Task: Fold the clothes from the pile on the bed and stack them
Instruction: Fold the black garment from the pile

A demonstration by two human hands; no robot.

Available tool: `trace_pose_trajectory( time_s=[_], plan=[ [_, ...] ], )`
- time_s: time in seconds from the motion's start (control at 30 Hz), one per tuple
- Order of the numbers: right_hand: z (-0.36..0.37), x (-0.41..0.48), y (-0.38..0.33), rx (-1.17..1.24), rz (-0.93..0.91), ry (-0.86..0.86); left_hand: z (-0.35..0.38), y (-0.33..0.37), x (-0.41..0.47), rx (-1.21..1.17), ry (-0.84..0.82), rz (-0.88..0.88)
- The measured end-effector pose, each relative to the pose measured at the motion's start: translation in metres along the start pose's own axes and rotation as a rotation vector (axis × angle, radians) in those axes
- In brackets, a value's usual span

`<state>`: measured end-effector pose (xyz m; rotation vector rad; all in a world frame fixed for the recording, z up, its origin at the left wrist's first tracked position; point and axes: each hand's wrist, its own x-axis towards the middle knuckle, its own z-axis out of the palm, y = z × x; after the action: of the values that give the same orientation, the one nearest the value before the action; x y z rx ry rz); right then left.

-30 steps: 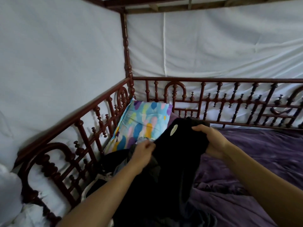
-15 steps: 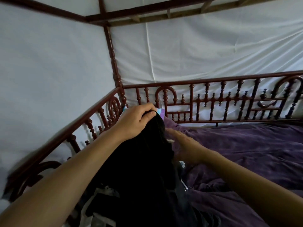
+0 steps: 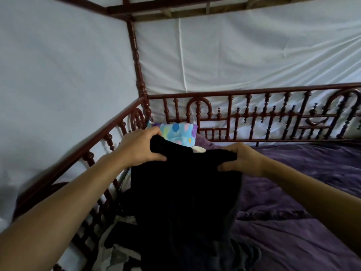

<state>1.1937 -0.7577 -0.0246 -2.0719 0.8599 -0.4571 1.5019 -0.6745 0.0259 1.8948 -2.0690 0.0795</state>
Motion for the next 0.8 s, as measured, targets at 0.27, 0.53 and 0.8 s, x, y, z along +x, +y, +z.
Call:
trace_pose_trajectory(
  time_s=[0.27,0.53,0.8],
  plan=[
    [-0.043,-0.084,0.005,-0.242,0.085,0.279,0.032,0.039,0.05,0.007,0.143,0.09],
    [-0.079,-0.194,0.01,-0.26,0.122,0.218,0.046,0.11,0.061,-0.144,0.265,-0.075],
    [-0.064,-0.294,0.052,-0.007,0.065,0.377,0.096,0.218,0.061,-0.367,0.355,-0.067]
  ],
)
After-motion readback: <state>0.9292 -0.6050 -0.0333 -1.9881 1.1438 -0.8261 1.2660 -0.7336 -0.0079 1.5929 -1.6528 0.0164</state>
